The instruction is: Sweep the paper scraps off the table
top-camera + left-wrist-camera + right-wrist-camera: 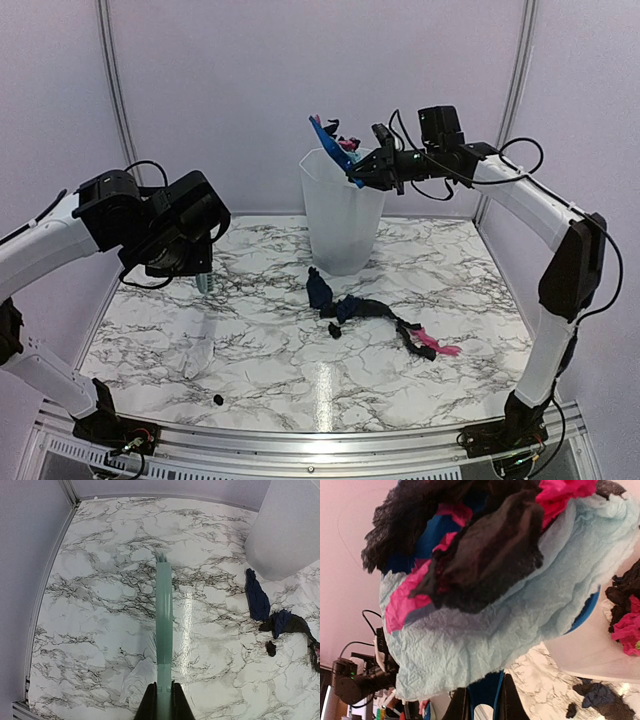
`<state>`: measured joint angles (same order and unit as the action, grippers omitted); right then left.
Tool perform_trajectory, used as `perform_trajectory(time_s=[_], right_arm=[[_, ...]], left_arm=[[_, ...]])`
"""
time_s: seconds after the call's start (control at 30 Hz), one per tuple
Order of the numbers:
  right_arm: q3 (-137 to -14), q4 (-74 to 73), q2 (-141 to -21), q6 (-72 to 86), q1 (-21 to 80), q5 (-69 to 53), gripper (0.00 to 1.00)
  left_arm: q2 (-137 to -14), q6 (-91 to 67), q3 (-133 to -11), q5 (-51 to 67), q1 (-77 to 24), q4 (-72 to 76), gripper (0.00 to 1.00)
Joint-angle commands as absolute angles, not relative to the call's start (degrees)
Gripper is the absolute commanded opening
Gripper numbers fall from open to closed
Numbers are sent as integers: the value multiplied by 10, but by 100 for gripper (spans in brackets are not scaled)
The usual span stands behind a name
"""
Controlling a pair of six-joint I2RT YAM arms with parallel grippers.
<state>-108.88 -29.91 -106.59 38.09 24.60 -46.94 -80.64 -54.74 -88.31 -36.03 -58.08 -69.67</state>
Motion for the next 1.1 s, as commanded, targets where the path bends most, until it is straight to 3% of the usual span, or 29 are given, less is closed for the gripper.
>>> perform_trajectory(time_s=[0.0,0.4,0.83,1.07], right_arm=[[-1060,-172,-1033,478,233,-525,0],[-955,88,-1023,718,213,-572,0],[-963,146,-1030,764,213,-614,0],[-969,107,-1007,703,213,-628,0]], left_arm=[[-811,-544,-902,-370,-585,-700,0],[-807,-561,-902,-360,-605,-700,0],[-804,-557,-914,-359,-619,-702,0],[-777,-540,-938,-386,-619,-752,0]])
